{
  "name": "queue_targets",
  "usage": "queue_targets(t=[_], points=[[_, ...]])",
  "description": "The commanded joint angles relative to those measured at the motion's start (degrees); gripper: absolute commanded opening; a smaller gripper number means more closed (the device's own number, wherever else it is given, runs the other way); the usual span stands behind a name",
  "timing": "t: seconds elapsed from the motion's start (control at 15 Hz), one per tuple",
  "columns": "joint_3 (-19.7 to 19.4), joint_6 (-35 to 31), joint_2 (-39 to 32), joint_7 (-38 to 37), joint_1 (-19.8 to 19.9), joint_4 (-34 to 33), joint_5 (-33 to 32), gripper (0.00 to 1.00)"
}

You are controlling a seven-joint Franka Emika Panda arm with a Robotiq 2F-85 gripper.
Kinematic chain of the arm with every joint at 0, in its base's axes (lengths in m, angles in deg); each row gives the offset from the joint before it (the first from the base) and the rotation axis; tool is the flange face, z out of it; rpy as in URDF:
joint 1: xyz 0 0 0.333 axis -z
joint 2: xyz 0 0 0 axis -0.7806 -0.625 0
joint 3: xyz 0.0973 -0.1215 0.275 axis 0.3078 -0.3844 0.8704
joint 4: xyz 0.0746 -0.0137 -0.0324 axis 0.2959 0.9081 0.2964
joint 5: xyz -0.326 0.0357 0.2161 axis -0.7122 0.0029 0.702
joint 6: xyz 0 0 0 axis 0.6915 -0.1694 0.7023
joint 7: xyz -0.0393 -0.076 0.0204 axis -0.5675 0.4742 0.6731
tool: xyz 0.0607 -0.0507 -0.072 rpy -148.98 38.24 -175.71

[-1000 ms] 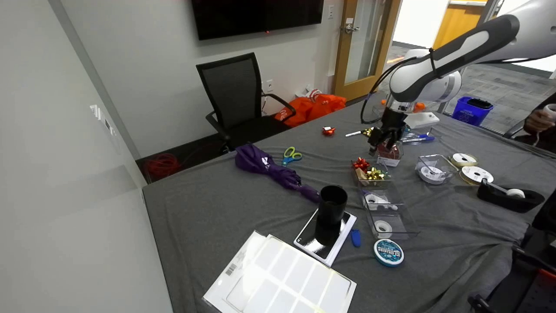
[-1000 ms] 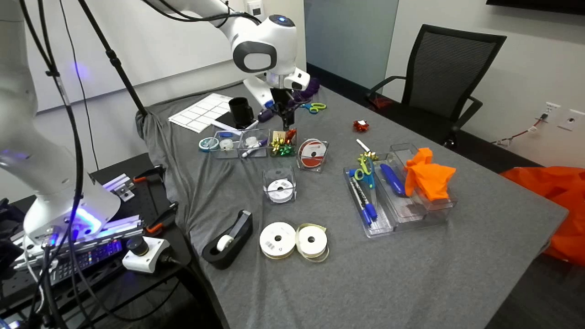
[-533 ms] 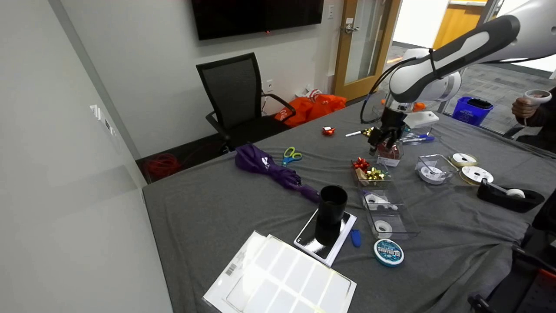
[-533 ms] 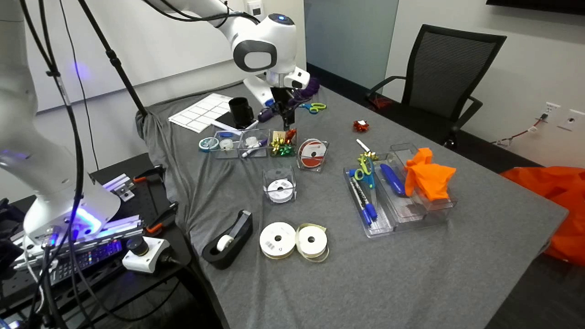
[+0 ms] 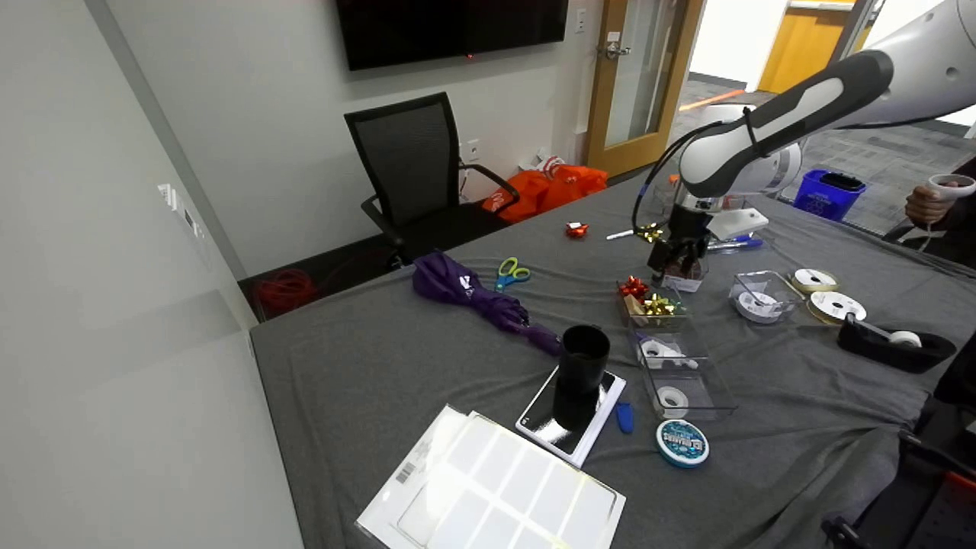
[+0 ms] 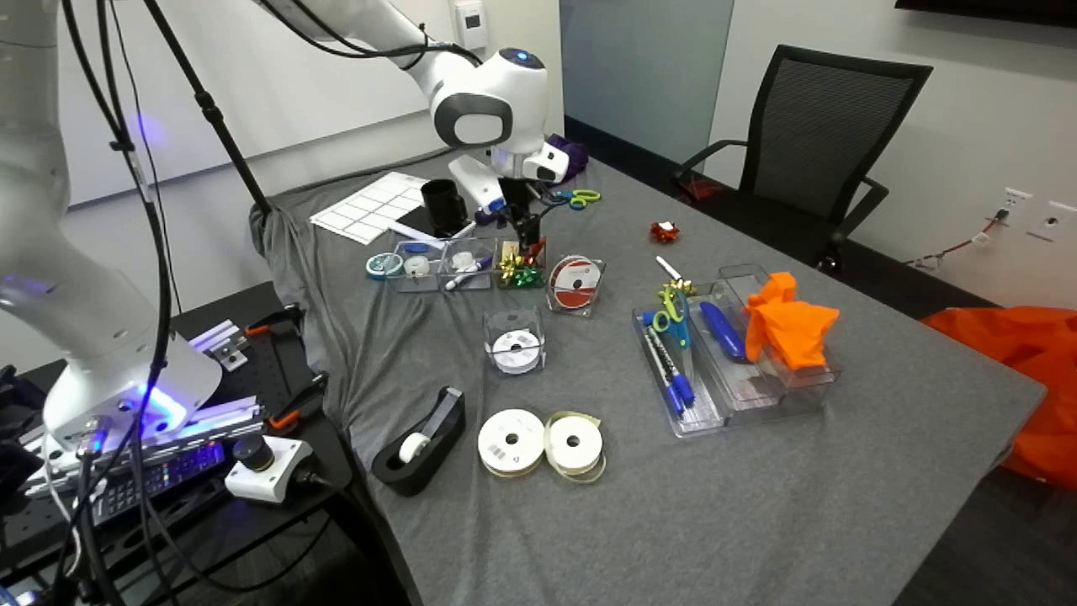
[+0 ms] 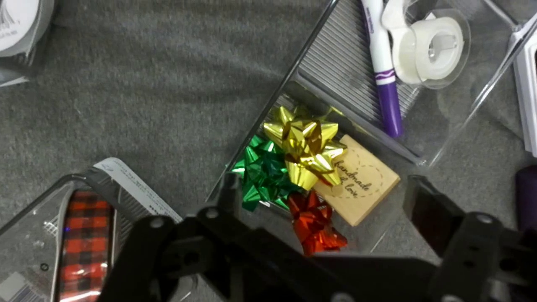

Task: Move the yellow decoration to the table

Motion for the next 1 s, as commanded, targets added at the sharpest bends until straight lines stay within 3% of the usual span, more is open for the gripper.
queue_targets(t=[0.0,0.07,0.13,0.27,0.47,0.73,0.93], points=[[1.34,-0.9,-2.43,0.27,1.42,-1.03,-0.42,1.0],[1.23,-1.08,-2.95,-0.09,1.33,-1.15,-0.62,0.75],[1.23,-1.25,-3.36,-0.17,1.34,-1.23,-0.67,0.74],[1.23,-1.55,-4.19,-0.4,1.37,-1.65,-0.72,0.59],[1.19,-2.04,-5.17,-0.73,1.34,-2.37,-0.83,0.57],[1.17,-2.34,-6.28,-1.16,1.27,-3.34,-0.94,0.66],[1.08,-2.58,-7.12,-1.37,1.24,-4.03,-1.23,0.61]])
